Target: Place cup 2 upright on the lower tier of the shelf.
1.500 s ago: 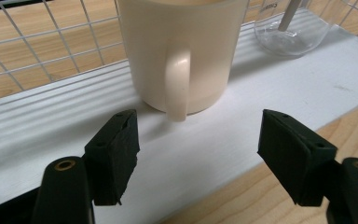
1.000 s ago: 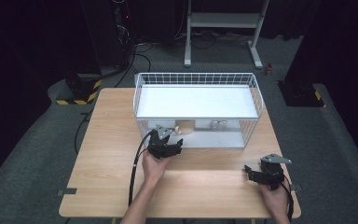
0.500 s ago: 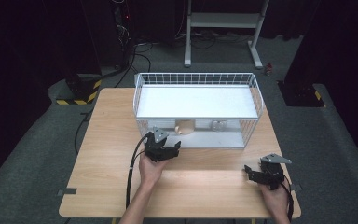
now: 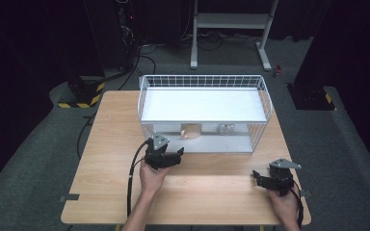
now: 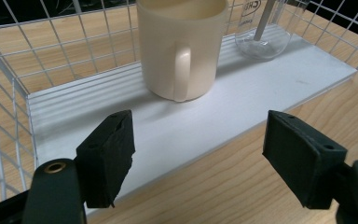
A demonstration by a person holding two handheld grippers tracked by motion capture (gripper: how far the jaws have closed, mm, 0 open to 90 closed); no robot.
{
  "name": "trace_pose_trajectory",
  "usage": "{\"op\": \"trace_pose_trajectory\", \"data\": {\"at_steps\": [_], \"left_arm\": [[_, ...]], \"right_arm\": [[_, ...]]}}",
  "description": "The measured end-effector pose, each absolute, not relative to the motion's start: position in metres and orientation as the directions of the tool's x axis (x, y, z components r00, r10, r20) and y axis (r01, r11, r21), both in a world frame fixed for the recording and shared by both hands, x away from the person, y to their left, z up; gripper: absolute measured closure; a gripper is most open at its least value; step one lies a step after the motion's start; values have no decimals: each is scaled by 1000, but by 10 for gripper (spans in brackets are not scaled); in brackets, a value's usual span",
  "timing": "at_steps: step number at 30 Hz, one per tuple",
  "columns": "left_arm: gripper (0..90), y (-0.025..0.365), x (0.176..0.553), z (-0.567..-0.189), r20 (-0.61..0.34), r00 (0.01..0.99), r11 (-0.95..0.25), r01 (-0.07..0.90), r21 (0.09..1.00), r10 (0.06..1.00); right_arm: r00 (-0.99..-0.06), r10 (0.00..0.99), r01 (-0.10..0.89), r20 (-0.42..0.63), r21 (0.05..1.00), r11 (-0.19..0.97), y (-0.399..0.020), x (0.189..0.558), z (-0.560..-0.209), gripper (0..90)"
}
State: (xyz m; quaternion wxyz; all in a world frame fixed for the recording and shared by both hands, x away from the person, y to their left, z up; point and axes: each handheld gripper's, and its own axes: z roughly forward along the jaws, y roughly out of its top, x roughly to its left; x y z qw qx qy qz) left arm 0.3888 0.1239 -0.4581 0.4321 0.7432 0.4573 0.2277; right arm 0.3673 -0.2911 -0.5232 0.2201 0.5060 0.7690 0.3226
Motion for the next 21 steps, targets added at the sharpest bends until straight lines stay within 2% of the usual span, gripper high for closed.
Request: {"op": "trace_pose_trajectory", "data": {"at_steps": [21], "left_arm": [[210, 145, 376, -455, -94, 471, -172, 490, 854, 877]], "right_arm": [[-391, 920, 636, -12, 719, 280, -291, 367, -523, 239]]}}
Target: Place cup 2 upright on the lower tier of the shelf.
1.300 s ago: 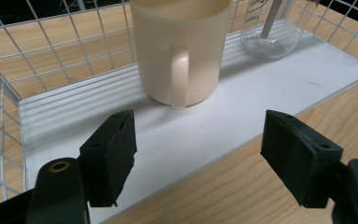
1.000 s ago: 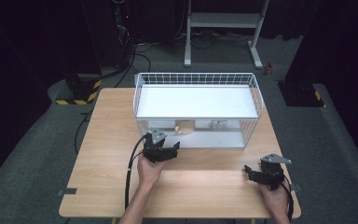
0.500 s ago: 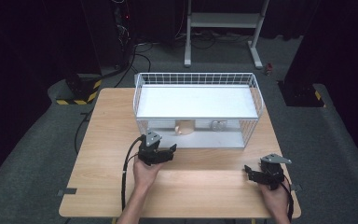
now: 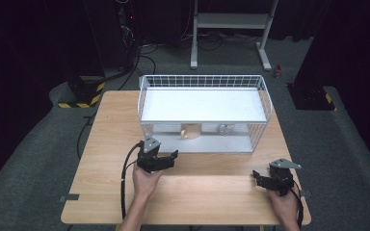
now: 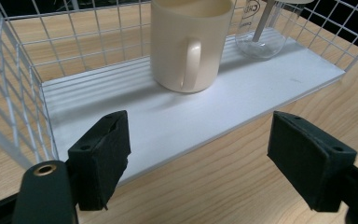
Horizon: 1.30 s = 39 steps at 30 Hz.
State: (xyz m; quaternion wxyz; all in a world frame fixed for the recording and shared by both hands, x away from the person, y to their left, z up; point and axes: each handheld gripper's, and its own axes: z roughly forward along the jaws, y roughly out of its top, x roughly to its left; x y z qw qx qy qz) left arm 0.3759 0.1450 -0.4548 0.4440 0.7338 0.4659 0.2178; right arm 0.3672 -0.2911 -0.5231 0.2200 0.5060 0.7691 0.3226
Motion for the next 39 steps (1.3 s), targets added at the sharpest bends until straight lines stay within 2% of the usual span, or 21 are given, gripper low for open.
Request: {"op": "trace_pose_trajectory", "data": {"at_steps": [39], "left_arm": [[158, 180, 355, -450, -114, 435, -129, 491, 862, 893]], "right_arm": [[-391, 920, 637, -12, 719, 279, -291, 367, -523, 240]]}}
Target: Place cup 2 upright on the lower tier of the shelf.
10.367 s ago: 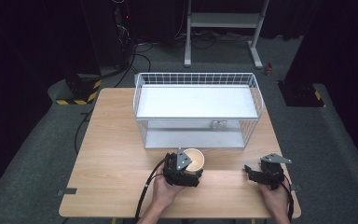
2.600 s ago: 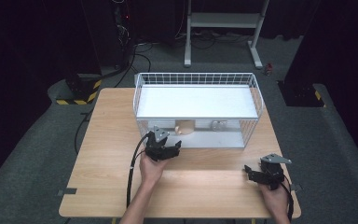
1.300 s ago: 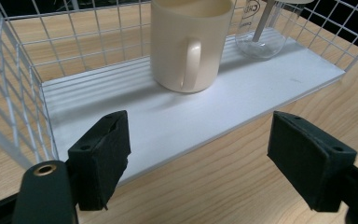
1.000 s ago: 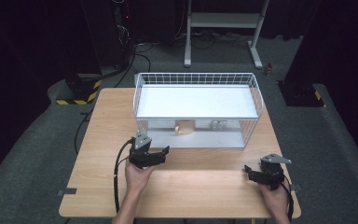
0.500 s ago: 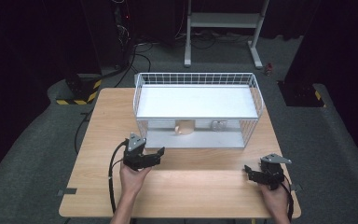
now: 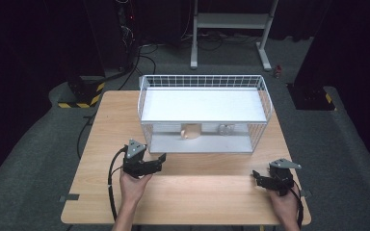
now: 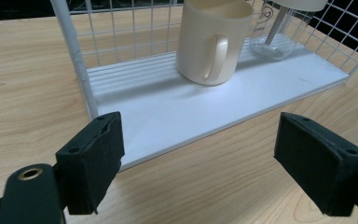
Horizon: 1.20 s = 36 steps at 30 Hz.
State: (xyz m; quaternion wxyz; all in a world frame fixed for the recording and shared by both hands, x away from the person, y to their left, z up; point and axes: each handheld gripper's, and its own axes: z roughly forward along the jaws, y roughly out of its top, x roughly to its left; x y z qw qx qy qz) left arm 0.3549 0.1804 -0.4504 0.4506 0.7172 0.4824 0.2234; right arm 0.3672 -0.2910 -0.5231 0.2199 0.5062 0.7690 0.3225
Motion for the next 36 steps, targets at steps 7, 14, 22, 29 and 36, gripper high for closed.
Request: {"op": "trace_pose_trajectory", "data": {"at_steps": [7, 14, 22, 29, 36], "left_arm": [[156, 189, 349, -452, -121, 424, -116, 491, 863, 897], [151, 196, 344, -456, -127, 414, -109, 501, 858, 901], [148, 203, 338, -461, -130, 399, -105, 515, 851, 908], [149, 209, 335, -467, -134, 378, -95, 529, 843, 916], [152, 212, 332, -475, -126, 362, -100, 546, 832, 924]], "right_arm": [[-392, 920, 635, -14, 719, 282, -291, 367, -523, 239], [-392, 920, 636, -13, 719, 281, -291, 367, -523, 239], [-393, 920, 635, -13, 719, 282, -291, 367, -523, 239], [-391, 920, 636, -12, 719, 280, -291, 367, -523, 239], [-391, 920, 636, -12, 719, 280, -291, 367, -523, 239]]}}
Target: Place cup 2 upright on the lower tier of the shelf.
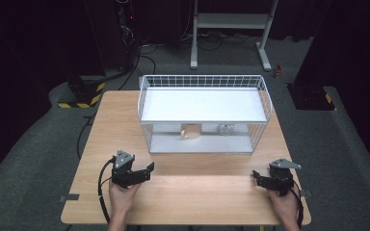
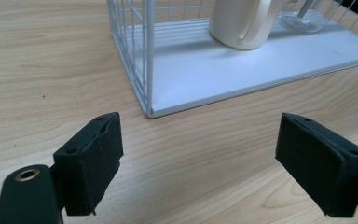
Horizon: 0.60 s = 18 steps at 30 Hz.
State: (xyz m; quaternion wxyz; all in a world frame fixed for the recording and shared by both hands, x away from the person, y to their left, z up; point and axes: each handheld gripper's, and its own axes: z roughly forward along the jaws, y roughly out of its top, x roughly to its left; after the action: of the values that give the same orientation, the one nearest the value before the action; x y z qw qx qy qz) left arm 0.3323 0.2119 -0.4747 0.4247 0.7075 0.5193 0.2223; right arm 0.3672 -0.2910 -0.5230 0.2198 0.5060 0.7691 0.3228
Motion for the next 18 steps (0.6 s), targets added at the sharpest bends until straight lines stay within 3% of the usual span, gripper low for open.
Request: {"op": "trace_pose_trajectory", "data": {"at_steps": [18], "left_arm": [[161, 213, 333, -495, -95, 332, -129, 591, 796, 939]], "right_arm": [[-391, 920, 636, -12, 719, 280, -291, 367, -523, 240]]}}
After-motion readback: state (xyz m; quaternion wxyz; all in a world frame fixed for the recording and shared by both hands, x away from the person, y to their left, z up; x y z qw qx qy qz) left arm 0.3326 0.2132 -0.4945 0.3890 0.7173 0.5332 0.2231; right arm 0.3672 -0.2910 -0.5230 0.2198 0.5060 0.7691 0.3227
